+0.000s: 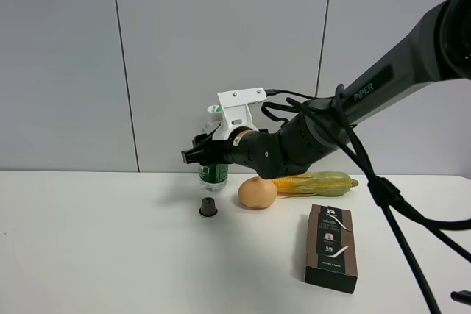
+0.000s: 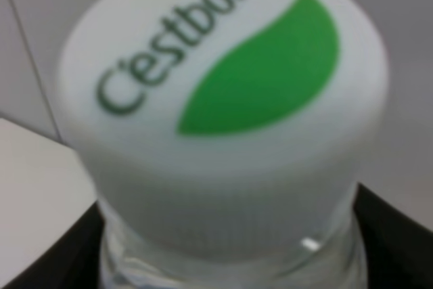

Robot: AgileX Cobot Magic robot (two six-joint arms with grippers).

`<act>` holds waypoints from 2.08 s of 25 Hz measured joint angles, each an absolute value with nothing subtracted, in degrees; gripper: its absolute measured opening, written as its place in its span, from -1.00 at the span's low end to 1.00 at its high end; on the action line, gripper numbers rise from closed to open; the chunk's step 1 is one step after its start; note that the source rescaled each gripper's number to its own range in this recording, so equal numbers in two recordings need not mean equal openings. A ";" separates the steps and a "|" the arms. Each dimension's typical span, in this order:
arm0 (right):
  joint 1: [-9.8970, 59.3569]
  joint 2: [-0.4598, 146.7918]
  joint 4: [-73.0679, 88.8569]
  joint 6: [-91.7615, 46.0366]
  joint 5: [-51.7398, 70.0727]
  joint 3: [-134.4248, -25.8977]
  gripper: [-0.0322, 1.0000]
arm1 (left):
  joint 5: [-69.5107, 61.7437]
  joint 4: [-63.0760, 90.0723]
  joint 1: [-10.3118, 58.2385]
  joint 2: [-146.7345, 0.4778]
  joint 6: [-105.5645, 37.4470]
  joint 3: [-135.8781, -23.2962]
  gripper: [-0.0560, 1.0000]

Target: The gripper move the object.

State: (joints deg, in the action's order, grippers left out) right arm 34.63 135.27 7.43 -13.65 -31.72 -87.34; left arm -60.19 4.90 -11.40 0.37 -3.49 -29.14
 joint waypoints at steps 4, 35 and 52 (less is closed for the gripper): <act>34.63 135.27 8.52 -12.60 -31.66 -87.34 -0.94 | -60.19 4.90 -11.40 0.37 -3.49 -29.14 1.00; 34.63 135.04 9.21 -12.44 -31.22 -89.17 -0.48 | -60.19 4.90 -11.40 0.37 -3.49 -29.14 1.00; 36.02 123.41 9.23 -20.36 -21.95 -89.17 0.39 | -60.19 4.90 -11.40 0.37 -3.49 -29.14 1.00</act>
